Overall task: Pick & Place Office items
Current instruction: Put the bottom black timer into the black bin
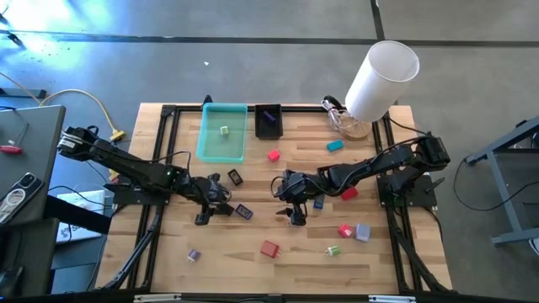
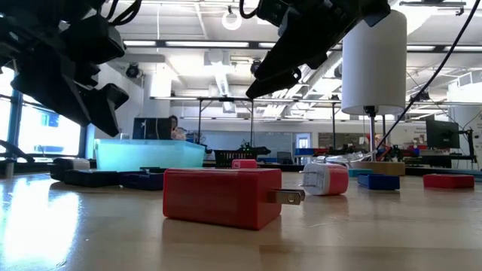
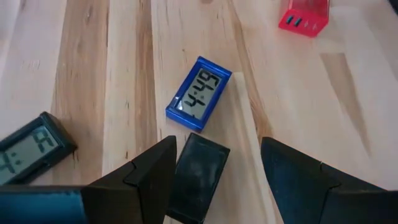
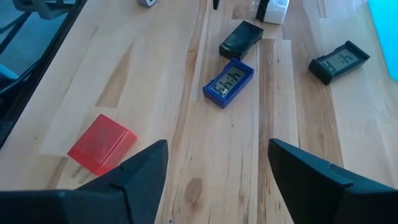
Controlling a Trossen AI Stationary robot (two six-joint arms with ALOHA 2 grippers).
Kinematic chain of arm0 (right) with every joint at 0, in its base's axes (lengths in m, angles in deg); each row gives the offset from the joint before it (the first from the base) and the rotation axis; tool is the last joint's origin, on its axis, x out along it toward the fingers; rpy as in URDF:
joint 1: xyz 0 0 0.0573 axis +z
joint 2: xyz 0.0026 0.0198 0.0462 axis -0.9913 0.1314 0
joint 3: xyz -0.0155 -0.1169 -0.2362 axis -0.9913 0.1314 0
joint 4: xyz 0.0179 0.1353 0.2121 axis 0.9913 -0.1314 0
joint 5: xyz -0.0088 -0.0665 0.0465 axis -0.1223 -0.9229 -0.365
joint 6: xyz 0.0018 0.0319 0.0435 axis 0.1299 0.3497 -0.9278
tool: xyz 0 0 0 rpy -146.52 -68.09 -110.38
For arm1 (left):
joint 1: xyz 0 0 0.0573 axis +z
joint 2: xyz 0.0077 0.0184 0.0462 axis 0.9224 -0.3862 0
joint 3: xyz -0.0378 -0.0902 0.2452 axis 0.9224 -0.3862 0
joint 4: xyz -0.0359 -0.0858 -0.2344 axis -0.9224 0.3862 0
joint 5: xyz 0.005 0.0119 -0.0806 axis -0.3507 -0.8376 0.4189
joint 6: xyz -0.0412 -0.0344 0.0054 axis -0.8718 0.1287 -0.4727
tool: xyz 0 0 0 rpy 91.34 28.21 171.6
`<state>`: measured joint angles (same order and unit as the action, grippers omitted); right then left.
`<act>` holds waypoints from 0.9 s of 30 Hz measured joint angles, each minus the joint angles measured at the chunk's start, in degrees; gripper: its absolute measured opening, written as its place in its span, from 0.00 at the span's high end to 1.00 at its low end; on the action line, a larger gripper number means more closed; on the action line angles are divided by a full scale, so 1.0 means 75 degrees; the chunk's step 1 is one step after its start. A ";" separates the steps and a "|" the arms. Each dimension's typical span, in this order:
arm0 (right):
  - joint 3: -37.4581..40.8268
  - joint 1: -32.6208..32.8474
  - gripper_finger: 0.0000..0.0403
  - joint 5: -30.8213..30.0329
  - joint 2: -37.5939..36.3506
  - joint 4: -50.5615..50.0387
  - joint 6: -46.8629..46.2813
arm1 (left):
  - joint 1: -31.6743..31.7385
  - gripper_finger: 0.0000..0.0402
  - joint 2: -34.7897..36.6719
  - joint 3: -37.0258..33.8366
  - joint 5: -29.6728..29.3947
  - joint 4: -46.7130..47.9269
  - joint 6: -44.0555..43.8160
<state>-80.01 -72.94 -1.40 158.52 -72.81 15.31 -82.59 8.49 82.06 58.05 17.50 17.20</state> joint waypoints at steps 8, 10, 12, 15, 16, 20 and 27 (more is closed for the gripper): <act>0.0000 0.0033 0.34 0.0004 0.0000 0.0000 0.0002 | 0.0000 0.44 -0.0003 0.0000 -0.0282 0.0610 0.0710; 0.0000 0.0033 0.34 0.0003 0.0000 0.0000 0.0003 | 0.0000 0.44 -0.0003 0.0000 -0.0254 0.0722 0.0710; 0.0000 0.0033 0.34 -0.0007 0.0000 -0.0001 0.0003 | 0.0000 0.44 -0.0003 0.0000 -0.0251 0.0784 0.0713; 0.0000 0.0033 0.34 -0.0052 0.0000 -0.0003 0.0003 | 0.0000 0.44 -0.0019 0.0000 -0.0251 0.0778 0.0715; 0.0000 0.0033 0.34 -0.0055 0.0000 -0.0003 0.0003 | 0.0000 0.44 -0.0057 0.0000 -0.0249 0.0773 0.0716; 0.0000 0.0033 0.34 -0.0053 0.0000 0.0000 0.0041 | -0.0032 0.44 -0.0392 0.0000 -0.0192 0.0767 0.0887; 0.0000 0.0033 0.34 -0.0055 0.0000 0.0125 0.0058 | -0.0105 0.44 -0.1308 0.0024 -0.0432 0.0412 0.0943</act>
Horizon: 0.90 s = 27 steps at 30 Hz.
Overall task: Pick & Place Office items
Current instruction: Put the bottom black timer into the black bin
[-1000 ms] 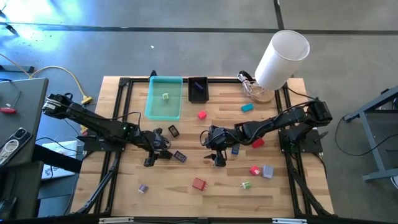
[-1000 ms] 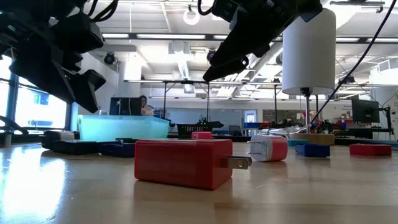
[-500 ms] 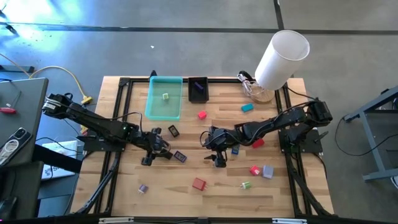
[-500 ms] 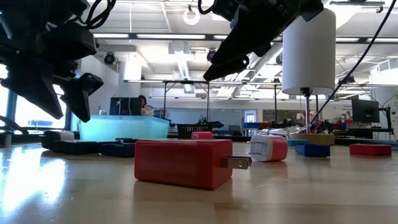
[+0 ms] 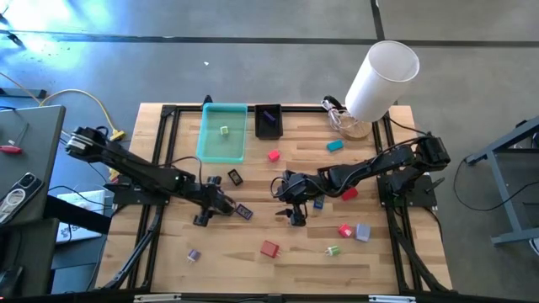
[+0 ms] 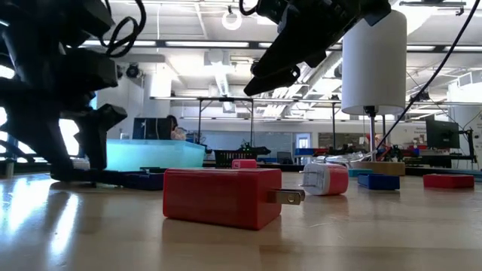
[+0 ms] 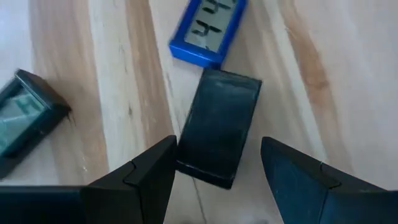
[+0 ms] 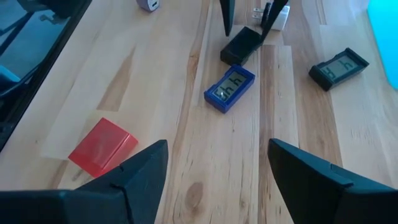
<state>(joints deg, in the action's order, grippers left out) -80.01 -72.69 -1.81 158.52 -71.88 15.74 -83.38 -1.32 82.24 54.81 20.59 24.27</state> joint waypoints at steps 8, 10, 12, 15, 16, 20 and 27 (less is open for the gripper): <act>0.0000 0.0000 0.34 0.0001 0.0003 0.0082 0.0001 | -0.0003 0.44 -0.0827 0.0002 -0.0101 -0.0486 0.0254; 0.0000 0.0000 0.34 0.0000 0.0003 0.0108 0.0003 | -0.0003 0.44 -0.0901 0.0005 -0.0105 -0.0568 0.0254; 0.0000 0.0000 0.34 0.0000 0.0003 0.0123 0.0003 | -0.0003 0.44 -0.0916 0.0002 -0.0102 -0.0605 0.0252; 0.0000 0.0000 0.34 0.0000 0.0003 0.0140 0.0003 | -0.0003 0.44 -0.0895 -0.0006 -0.0113 -0.0660 0.0254; 0.0000 0.0000 0.34 0.0000 0.0003 0.0140 0.0003 | -0.0003 0.44 -0.0895 -0.0010 -0.0111 -0.0681 0.0254; 0.0000 0.0000 0.34 0.0000 0.0003 0.0160 0.0003 | -0.0003 0.45 -0.0896 -0.0012 -0.0116 -0.0724 0.0254; 0.0000 0.0000 0.34 0.0001 0.0003 0.0164 0.0003 | -0.0003 0.57 -0.0901 -0.0015 -0.0073 -0.0732 0.0248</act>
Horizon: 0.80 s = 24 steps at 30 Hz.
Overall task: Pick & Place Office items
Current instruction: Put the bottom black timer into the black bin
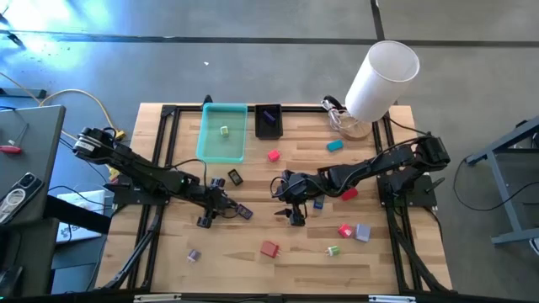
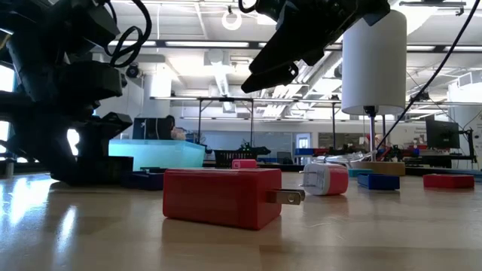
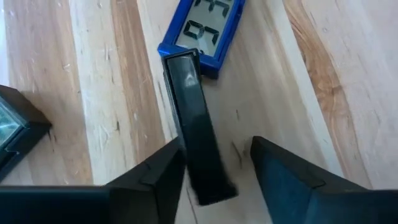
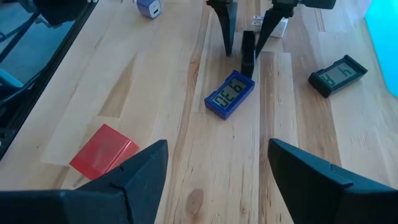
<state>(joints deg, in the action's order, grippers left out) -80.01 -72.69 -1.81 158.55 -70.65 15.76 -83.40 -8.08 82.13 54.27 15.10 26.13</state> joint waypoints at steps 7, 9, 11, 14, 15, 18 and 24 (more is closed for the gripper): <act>0.0000 0.0000 0.34 0.0011 0.0000 0.0000 0.0000 | -0.0006 0.79 0.0000 -0.0002 0.0055 -0.0010 0.0006; 0.0000 0.0000 0.34 0.0009 0.0000 0.0000 0.0000 | -0.0006 0.86 0.0000 -0.0003 0.0012 -0.0032 0.0000; 0.0000 0.0000 0.34 0.0005 0.0000 0.0000 0.0000 | -0.0006 0.87 0.0000 -0.0009 -0.0032 -0.0080 -0.0052; 0.0000 0.0000 0.34 0.0023 0.0000 0.0003 0.0000 | -0.0003 0.87 -0.0003 -0.0017 -0.0129 -0.0258 -0.0055; 0.0000 0.0000 0.34 0.0024 0.0000 0.0010 0.0000 | -0.0006 0.87 -0.0012 -0.0018 -0.0229 -0.0367 -0.0055; 0.0000 0.0000 0.34 0.0006 0.0000 0.0184 0.0030 | -0.0026 0.87 -0.0029 -0.0035 -0.0837 -0.0859 -0.0050; 0.0000 0.0000 0.34 -0.0064 0.0000 0.0820 0.0558 | -0.0050 0.87 0.0089 -0.0009 -0.2099 -0.1753 0.0030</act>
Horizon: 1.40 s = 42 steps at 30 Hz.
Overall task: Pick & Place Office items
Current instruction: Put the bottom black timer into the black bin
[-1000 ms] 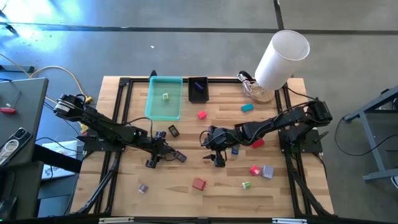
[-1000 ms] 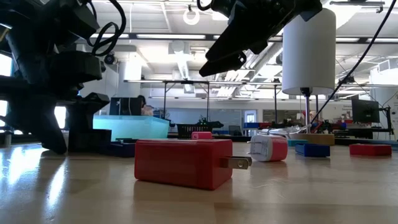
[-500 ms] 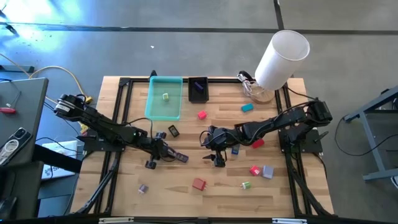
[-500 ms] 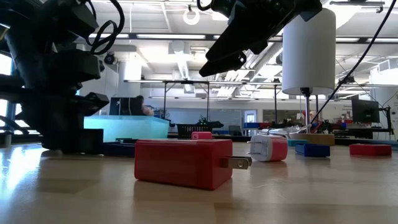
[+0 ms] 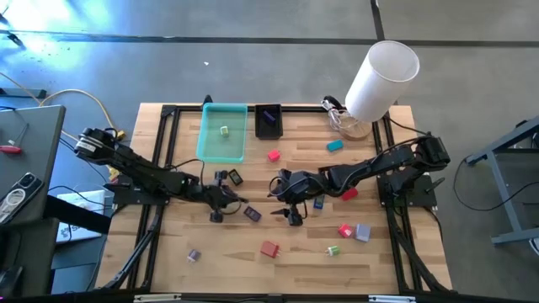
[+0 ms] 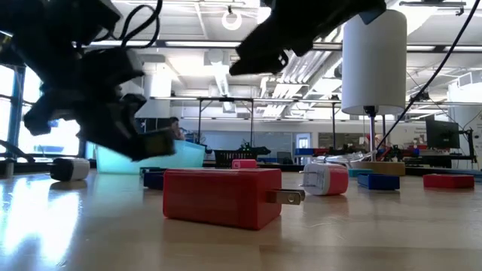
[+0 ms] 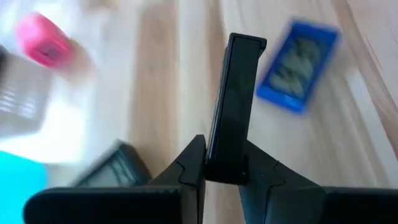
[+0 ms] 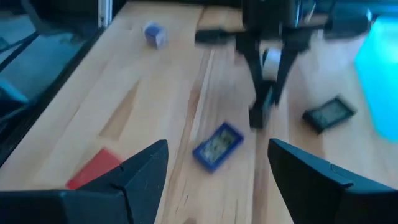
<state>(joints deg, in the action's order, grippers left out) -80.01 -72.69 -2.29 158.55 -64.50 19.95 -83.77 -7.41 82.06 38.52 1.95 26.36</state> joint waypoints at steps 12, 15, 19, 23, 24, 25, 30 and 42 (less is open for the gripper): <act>0.0000 -0.0006 0.34 -0.1872 0.0000 0.0845 0.0281 | 0.0188 0.87 0.0068 0.0012 -0.0232 -0.3524 -0.0149; 0.0000 -0.0003 0.34 -0.1849 0.0000 0.0855 0.0281 | 0.0354 0.87 0.0074 0.0015 -0.0229 -0.3611 -0.0343; 0.0000 -0.0012 0.34 -0.1769 0.0000 0.0888 0.0232 | 0.0578 0.87 0.0071 0.0015 -0.0187 -0.3623 -0.0578; 0.0000 -0.0023 0.34 -0.2226 0.0000 0.1070 0.0229 | 0.0753 0.87 0.0068 0.0015 -0.0148 -0.3720 -0.0851; 0.0000 -0.0023 0.34 -0.2439 0.0000 0.1143 0.0244 | 0.0787 0.87 0.0068 0.0015 -0.0115 -0.3765 -0.0865; 0.0000 -0.0023 0.34 -0.2695 0.0000 0.1208 0.0260 | 0.0802 0.87 0.0068 0.0015 -0.0085 -0.3808 -0.0836; 0.0000 -0.0074 0.34 -0.3009 0.0000 0.1248 0.0605 | 0.0799 0.87 0.0068 0.0023 -0.0051 -0.4063 -0.0517; 0.0000 -0.0411 0.44 -0.1918 0.0000 0.1512 0.0302 | 0.0799 0.87 0.0068 0.0023 -0.0051 -0.4132 -0.0484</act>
<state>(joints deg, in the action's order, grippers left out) -80.01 -75.77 -16.67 158.55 -53.16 22.22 -77.78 -6.90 82.24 38.14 -29.04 22.72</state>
